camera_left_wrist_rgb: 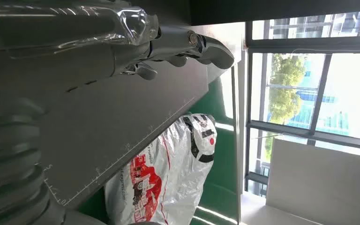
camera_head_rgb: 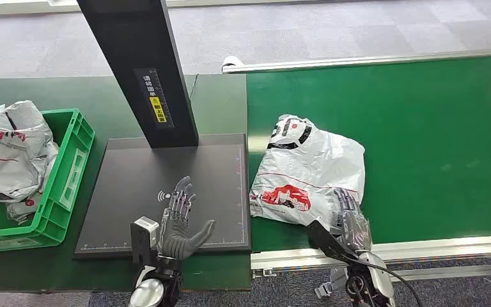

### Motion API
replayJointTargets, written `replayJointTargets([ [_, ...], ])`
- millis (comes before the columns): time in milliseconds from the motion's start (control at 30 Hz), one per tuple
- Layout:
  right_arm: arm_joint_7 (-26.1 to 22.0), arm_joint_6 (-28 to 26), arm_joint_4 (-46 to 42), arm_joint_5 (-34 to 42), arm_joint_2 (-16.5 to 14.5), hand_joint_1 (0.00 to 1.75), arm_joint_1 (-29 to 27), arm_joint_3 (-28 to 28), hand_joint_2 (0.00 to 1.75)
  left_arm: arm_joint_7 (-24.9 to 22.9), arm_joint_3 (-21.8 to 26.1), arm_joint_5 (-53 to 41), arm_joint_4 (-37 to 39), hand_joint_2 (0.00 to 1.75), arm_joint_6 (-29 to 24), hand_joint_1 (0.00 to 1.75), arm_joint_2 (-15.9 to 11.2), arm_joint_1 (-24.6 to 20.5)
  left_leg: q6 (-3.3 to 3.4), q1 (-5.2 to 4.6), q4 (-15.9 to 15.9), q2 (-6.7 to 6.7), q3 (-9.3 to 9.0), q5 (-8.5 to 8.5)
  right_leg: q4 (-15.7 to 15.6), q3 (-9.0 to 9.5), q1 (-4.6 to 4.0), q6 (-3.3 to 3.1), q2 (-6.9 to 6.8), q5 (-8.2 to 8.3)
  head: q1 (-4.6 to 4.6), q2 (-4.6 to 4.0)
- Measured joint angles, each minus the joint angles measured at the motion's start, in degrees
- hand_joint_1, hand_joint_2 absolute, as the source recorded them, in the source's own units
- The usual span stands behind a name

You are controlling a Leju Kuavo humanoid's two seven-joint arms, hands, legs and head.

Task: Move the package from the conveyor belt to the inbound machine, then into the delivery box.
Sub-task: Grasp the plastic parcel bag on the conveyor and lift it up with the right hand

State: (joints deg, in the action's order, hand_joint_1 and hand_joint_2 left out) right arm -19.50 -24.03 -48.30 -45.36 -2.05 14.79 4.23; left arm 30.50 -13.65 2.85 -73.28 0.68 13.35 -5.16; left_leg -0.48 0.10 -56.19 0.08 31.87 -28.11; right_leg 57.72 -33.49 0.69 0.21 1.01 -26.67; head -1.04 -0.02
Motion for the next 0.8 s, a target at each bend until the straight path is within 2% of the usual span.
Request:
replayJointTargets([
  [233, -0.3, -1.3, 12.4, -0.6, 0.8, 0.00, 6.2, 0.6, 1.75, 0.3, -1.5, 1.1, 0.6, 1.75, 0.5, 0.00, -0.2, -1.1, 0.00, 0.00, 0.0, 0.00, 0.00, 0.00, 0.0, 0.00, 0.00, 0.00, 0.00, 0.00, 0.00, 0.00],
  [267, -0.1, -1.5, 14.1, -0.8, 1.0, 0.25, 7.0, 0.7, 1.75, 0.5, -1.7, 1.3, 0.8, 1.75, 0.5, 0.00, -0.3, -1.3, 0.00, 0.00, 0.0, 0.00, 0.00, 0.00, 0.0, 0.00, 0.00, 0.00, 0.00, 0.00, 0.00, 0.00],
  [367, 1.1, -1.8, 18.0, -1.5, 1.5, 1.56, 9.4, 0.8, 1.75, 0.8, -2.1, 1.9, 1.3, 1.75, 0.5, 0.00, -0.6, -1.7, 0.00, 0.00, 0.0, 0.01, -0.04, 0.00, 0.0, 0.03, 0.00, 0.00, 0.00, 0.00, -0.01, 0.00],
  [400, 1.5, -1.7, 19.1, -1.8, 1.7, 1.75, 10.2, 0.8, 1.75, 1.0, -2.2, 2.0, 1.4, 1.75, 0.5, 0.00, -0.7, -1.9, 0.00, 0.00, 0.0, 0.01, -0.06, 0.00, 0.0, 0.05, 0.00, 0.00, 0.00, 0.00, -0.01, 0.00],
  [533, 1.2, -1.3, 22.3, -1.3, 2.7, 1.75, 12.5, 1.3, 1.75, 2.0, -2.6, 1.7, 1.9, 1.75, -1.2, 0.00, -1.4, -2.4, 0.01, -0.01, 0.0, -0.02, -0.12, 0.01, 0.0, 0.17, 0.01, 0.00, -0.06, 0.00, 0.00, 0.00],
  [633, -2.2, 0.3, 23.1, 1.8, 2.9, 1.75, 12.9, 2.3, 1.75, 3.0, -2.7, 0.3, 1.7, 1.75, -4.2, 0.00, -2.1, -2.7, 0.01, -0.01, 0.0, -0.03, -0.15, 0.01, 0.0, 0.20, 0.01, 0.00, -0.07, 0.00, 0.00, 0.00],
  [700, -6.6, 5.8, 23.0, 7.7, 2.8, 1.75, 13.0, 4.0, 1.75, 3.5, -2.4, -2.3, 0.6, 1.75, -7.0, 0.00, -2.9, -2.7, 0.01, 0.01, 0.0, -0.05, -0.15, 0.01, 0.0, 0.21, -0.01, 0.00, -0.09, -0.01, 0.00, 0.00],
  [800, -12.5, 20.7, 20.6, 19.6, 2.5, 1.75, 12.0, 7.3, 1.75, 3.6, -1.4, -8.7, -2.7, 1.75, -10.4, 0.00, -4.9, -2.6, 0.00, 0.06, 0.0, -0.07, -0.14, 0.00, 0.0, 0.20, -0.07, -0.01, -0.11, -0.02, 0.00, 0.00],
])
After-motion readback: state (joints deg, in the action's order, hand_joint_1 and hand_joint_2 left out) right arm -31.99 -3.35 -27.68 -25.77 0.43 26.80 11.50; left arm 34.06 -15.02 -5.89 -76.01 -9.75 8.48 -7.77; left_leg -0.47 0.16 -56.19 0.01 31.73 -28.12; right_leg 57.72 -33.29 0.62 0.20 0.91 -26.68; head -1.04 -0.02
